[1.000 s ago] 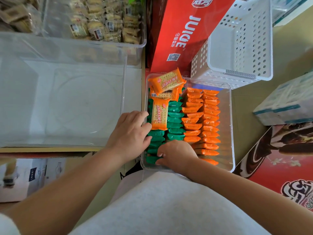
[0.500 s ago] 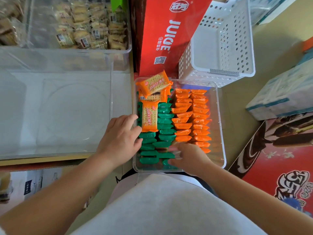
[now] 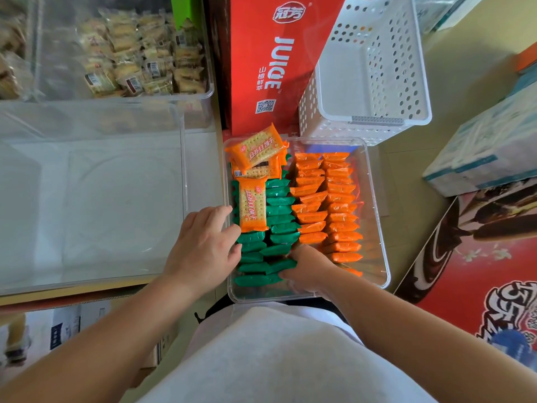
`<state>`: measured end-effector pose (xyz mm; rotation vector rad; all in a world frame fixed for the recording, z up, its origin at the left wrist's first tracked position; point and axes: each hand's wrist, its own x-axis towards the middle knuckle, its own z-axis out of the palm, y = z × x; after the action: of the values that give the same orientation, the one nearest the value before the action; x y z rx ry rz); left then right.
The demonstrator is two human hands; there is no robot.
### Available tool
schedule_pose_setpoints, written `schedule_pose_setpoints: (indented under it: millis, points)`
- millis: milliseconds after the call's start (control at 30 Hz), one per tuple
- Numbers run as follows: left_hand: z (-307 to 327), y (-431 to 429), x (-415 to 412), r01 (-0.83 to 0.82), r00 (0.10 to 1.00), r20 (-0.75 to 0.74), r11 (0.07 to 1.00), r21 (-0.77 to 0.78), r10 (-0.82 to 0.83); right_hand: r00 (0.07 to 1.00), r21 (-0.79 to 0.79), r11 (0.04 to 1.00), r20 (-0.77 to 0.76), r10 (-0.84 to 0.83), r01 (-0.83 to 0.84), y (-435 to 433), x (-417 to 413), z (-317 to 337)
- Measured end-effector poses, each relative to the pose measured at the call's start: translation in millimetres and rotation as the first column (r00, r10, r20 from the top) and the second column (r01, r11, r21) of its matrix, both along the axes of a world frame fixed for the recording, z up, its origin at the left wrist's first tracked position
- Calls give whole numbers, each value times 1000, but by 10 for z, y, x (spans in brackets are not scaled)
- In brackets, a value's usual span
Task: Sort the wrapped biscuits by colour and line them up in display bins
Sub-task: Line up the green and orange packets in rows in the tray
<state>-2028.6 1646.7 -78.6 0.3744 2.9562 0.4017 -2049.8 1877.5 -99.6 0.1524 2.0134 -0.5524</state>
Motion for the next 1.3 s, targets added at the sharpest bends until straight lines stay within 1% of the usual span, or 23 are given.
schedule_pose_setpoints:
  millis: [33, 100, 167, 233, 267, 300, 367, 433, 467, 533, 567, 600, 700, 767, 867, 933, 1100, 1167, 1233, 1300]
  points:
    - [0, 1, 1, 0, 1000, 2, 1000, 0, 0, 999, -22, 999, 15, -33, 33, 0, 0, -10]
    - [7, 2, 0, 2, 1000, 2, 1000, 2, -2, 998, -74, 996, 35, -46, 49, 13, -13, 7]
    - [10, 4, -1, 3, 1000, -1, 1000, 2, -3, 993, -156, 984, 91, -73, 87, 30, -29, 90]
    - [11, 3, 1, 2, 1000, -2, 1000, -3, -2, 954, -234, 936, 211, -213, 261, 45, -50, 152]
    - [13, 0, 0, 1, 1000, -2, 1000, -2, -1, 919, -242, 901, 257, -300, 361, 33, -58, 161]
    - [14, -6, 0, 1, 1000, -2, 1000, 0, -1, 896, -233, 879, 268, -354, 416, 14, -66, 149]
    - [16, -15, 1, 1, 1000, -4, 1000, -2, -1, 918, -198, 905, 210, -335, 376, -23, -64, 72]
    - [19, -14, 4, 2, 1000, -1, 1000, -7, -2, 924, -192, 912, 199, -325, 362, -39, -68, 20]
    - [19, -11, 4, 2, 1000, 1, 1000, -10, -2, 904, -204, 890, 231, -361, 408, -36, -80, 6]
    - [18, -3, 4, 0, 1000, 5, 1000, -11, 0, 830, -229, 812, 317, -459, 537, -9, -112, -9]
    - [17, -1, 4, -1, 1000, 8, 1000, -10, 1, 805, -246, 779, 332, -491, 576, 0, -125, -18]
    - [18, -2, 5, -1, 1000, 9, 1000, -10, 1, 813, -259, 780, 315, -489, 569, 11, -132, -36]
    - [6, -8, 7, 4, 1000, 6, 1000, -12, -4, 892, -263, 854, 187, -412, 450, 24, -115, -126]
    - [0, -13, 4, 3, 1000, 6, 1000, -13, -3, 915, -241, 884, 140, -377, 401, 18, -110, -151]
    - [1, 2, 2, -2, 1000, 10, 1000, -15, 2, 902, -201, 881, 145, -406, 429, -10, -130, -148]
    - [3, 11, -1, -4, 1000, 11, 1000, -14, 4, 882, -188, 866, 189, -431, 463, -12, -151, -133]
    - [1, 8, -2, -2, 1000, 12, 1000, -21, 2, 756, -220, 747, 399, -518, 628, -26, -181, -52]
    - [3, 11, 0, -1, 1000, 9, 1000, -23, 1, 712, -238, 684, 400, -578, 689, -88, -201, -107]
    - [4, 9, 0, -2, 1000, 7, 1000, -24, 2, 630, -240, 589, 419, -654, 772, -140, -231, -163]
    - [3, 12, 0, -2, 1000, 9, 1000, -24, 2, 570, -238, 524, 461, -680, 818, -161, -249, -158]
